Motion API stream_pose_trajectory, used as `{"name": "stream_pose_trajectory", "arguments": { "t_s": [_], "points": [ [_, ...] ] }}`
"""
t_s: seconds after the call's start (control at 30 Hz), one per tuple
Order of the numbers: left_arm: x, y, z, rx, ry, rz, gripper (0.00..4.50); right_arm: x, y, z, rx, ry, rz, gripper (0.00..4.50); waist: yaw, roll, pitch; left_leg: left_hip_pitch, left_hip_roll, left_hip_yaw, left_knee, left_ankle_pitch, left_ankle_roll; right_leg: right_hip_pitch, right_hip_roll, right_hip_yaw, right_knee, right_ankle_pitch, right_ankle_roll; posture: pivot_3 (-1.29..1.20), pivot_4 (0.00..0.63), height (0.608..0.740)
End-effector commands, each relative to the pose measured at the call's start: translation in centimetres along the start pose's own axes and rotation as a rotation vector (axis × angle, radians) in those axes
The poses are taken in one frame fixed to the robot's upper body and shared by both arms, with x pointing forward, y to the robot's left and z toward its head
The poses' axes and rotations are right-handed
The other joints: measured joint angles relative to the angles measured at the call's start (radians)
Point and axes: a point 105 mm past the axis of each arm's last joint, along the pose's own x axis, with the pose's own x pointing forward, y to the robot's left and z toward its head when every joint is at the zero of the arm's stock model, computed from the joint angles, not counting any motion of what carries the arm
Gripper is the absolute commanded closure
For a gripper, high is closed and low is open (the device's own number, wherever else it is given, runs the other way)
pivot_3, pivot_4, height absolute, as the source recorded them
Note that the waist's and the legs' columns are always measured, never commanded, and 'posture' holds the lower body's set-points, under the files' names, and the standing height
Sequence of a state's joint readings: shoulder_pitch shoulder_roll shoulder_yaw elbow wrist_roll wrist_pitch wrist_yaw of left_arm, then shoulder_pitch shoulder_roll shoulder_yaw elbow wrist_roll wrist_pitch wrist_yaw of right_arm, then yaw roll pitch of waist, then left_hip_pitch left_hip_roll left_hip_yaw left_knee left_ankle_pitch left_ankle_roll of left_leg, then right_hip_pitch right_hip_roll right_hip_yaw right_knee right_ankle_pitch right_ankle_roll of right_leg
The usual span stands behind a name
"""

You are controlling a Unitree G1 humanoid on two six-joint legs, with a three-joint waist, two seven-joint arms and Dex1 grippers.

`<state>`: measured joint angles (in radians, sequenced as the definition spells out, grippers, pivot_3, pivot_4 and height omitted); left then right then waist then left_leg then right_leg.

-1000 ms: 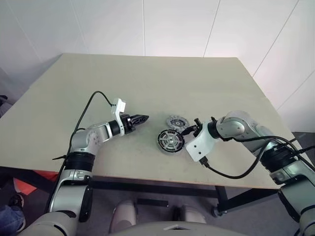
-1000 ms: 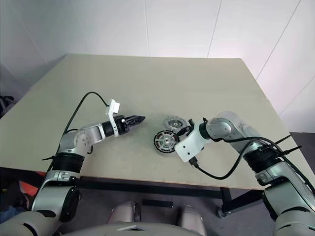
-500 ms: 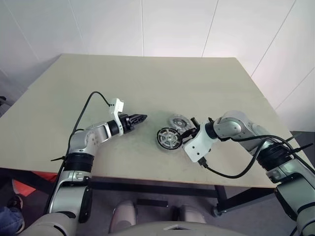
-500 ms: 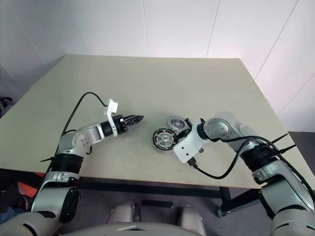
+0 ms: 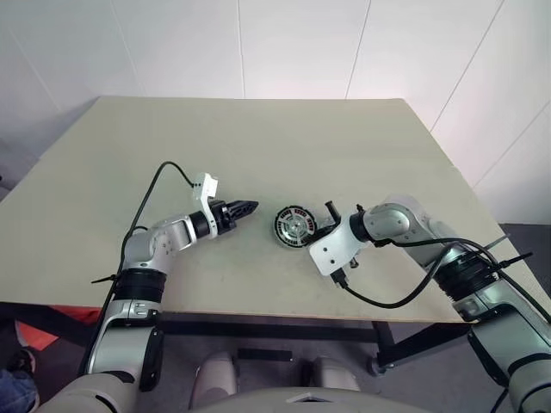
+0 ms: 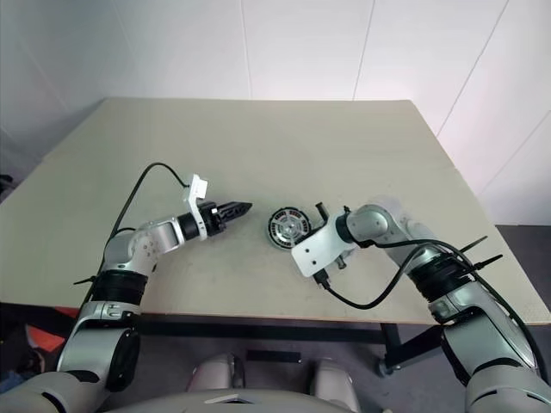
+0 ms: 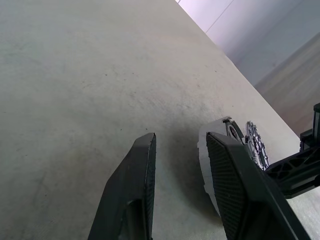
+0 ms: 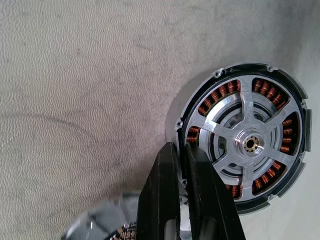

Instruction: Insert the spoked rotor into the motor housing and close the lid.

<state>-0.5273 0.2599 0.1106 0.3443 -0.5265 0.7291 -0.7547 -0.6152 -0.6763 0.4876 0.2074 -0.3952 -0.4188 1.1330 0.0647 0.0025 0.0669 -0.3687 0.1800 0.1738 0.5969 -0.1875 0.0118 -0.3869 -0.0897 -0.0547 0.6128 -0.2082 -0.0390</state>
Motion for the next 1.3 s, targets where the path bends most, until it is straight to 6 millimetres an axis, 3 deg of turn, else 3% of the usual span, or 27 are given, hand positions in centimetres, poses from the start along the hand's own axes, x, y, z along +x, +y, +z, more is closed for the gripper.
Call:
{"name": "stream_pose_trajectory", "arguments": {
  "t_s": [0.03, 0.43, 0.63, 0.83, 1.0, 1.13, 1.3],
  "points": [
    [-0.2, -0.6, 1.1, 0.034, -0.032, -0.014, 2.76, -0.5, -2.5, 1.2, -0.101, -0.015, -0.093, 4.46, 0.000, 0.000, 0.000, 0.000, 0.000, 0.000, 0.000, 0.000, 0.000, 0.000, 0.000, 0.000, 0.000, 0.000, 0.000, 0.00, 0.000, 0.740],
    [0.0, -0.4, 1.1, 0.034, -0.021, -0.012, 2.76, -1.7, -5.1, 3.6, -0.146, -0.104, -0.205, 4.46, 0.005, 0.000, 0.000, -0.009, -0.001, 0.000, 0.000, 0.000, 0.001, -0.007, 0.000, 0.000, -0.001, 0.000, 0.000, 0.00, 0.000, 0.740],
    [0.4, -0.5, 1.1, 0.036, -0.017, -0.020, 2.76, -2.0, -5.2, 3.7, -0.189, -0.085, -0.238, 2.64, 0.006, 0.000, 0.000, -0.009, 0.000, 0.000, 0.000, 0.000, 0.001, -0.008, 0.000, 0.000, 0.000, 0.000, 0.000, 0.00, 0.000, 0.740],
    [0.4, -0.5, 1.2, 0.038, -0.015, -0.025, 2.76, -2.6, -5.7, 3.7, -0.157, -0.093, -0.268, 2.64, 0.006, 0.000, 0.000, -0.009, -0.001, 0.000, 0.000, 0.000, 0.001, -0.007, 0.000, 0.000, 0.000, 0.000, -0.001, 0.00, 0.000, 0.740],
    [-0.8, -0.1, 1.4, 0.066, -0.010, -0.010, 2.76, -3.9, -7.0, 3.2, 0.036, -0.109, -0.358, 2.64, 0.006, 0.000, 0.000, -0.009, -0.001, 0.000, 0.000, 0.000, 0.001, -0.007, 0.000, 0.000, 0.000, 0.000, -0.001, 0.00, 0.000, 0.740],
    [-2.3, 0.4, 2.4, 0.091, -0.025, 0.018, 2.76, -5.2, -7.9, 2.8, 0.307, -0.169, -0.467, 2.64, 0.006, 0.000, 0.000, -0.009, 0.000, 0.000, 0.000, 0.000, 0.001, -0.007, 0.000, 0.000, 0.000, 0.000, -0.001, 0.00, 0.000, 0.740],
    [-4.1, 0.8, 3.0, 0.109, -0.029, 0.058, 2.76, -7.1, -6.7, 2.8, 0.830, -0.326, -0.522, 2.64, 0.008, 0.000, 0.000, -0.009, 0.000, 0.000, 0.000, 0.000, 0.000, -0.007, 0.000, 0.000, 0.000, 0.000, -0.001, 0.00, 0.000, 0.740]
  ]
}}
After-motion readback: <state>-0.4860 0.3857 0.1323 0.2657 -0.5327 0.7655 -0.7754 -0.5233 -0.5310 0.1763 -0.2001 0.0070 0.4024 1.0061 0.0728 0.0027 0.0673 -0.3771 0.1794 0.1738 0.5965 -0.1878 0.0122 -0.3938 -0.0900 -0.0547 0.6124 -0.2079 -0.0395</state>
